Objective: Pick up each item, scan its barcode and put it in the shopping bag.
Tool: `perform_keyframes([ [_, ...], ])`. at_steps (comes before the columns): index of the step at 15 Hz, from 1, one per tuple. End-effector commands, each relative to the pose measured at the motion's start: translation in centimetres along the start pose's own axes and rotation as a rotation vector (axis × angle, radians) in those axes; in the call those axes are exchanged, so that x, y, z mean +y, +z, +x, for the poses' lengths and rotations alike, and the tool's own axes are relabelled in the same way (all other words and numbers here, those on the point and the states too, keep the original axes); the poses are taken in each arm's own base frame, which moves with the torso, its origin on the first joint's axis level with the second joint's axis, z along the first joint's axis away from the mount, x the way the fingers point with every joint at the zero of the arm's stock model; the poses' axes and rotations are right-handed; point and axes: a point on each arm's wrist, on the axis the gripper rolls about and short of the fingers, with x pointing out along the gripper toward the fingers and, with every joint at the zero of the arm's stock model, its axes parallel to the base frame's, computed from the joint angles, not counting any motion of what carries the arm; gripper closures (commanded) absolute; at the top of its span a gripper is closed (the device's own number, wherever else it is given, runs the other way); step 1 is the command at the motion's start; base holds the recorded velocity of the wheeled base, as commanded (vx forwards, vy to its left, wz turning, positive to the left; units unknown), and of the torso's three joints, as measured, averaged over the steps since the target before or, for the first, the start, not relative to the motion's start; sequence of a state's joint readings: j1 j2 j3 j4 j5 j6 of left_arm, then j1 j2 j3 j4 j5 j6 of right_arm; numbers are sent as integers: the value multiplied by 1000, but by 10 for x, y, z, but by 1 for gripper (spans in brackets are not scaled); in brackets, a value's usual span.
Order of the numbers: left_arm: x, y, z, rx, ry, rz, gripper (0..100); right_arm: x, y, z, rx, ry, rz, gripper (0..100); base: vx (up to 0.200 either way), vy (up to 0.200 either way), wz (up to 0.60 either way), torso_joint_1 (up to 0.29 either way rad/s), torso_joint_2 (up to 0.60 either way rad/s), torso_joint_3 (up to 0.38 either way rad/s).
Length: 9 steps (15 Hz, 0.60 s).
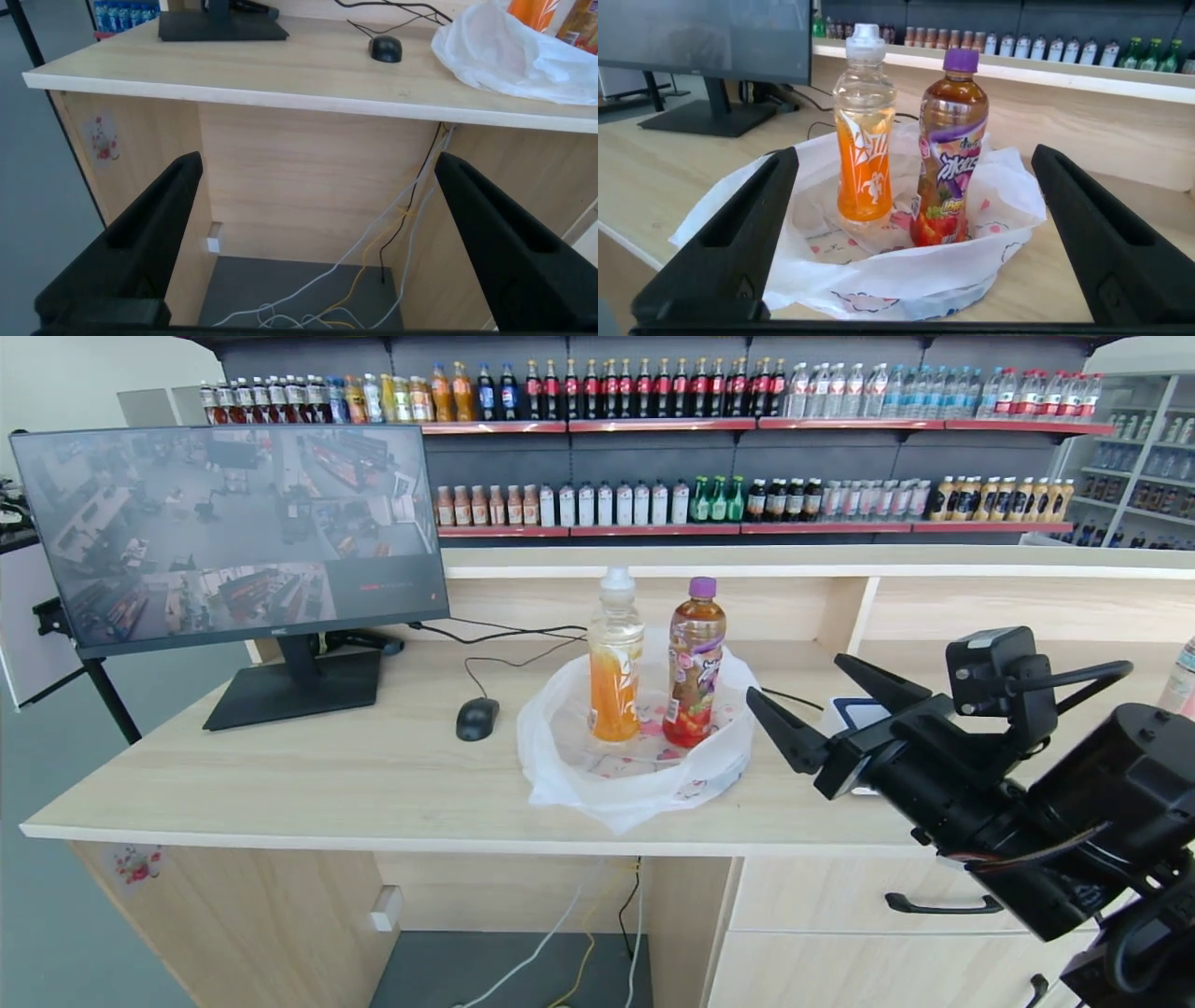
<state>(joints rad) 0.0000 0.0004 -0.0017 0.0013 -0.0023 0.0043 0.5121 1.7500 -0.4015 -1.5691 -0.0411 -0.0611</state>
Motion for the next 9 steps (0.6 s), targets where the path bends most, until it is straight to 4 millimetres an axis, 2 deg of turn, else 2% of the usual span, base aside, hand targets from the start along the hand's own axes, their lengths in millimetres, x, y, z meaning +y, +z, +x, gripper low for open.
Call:
perform_keyframes([
  [1, 0, 0, 0, 0, -1, 0, 0, 0, 0, -1, 1, 0, 0, 0, 0, 0, 0, 0, 0, 0],
  [6, 0, 0, 0, 2, 1, 0, 0, -3, 1, -6, 5, -10, -3, 0, 0, 0, 0, 0, 0, 0],
  [9, 0, 0, 0, 2, -1, 0, 0, -7, 2, -8, 4, -24, -6, 0, 0, -200, 0, -1, -2, 5],
])
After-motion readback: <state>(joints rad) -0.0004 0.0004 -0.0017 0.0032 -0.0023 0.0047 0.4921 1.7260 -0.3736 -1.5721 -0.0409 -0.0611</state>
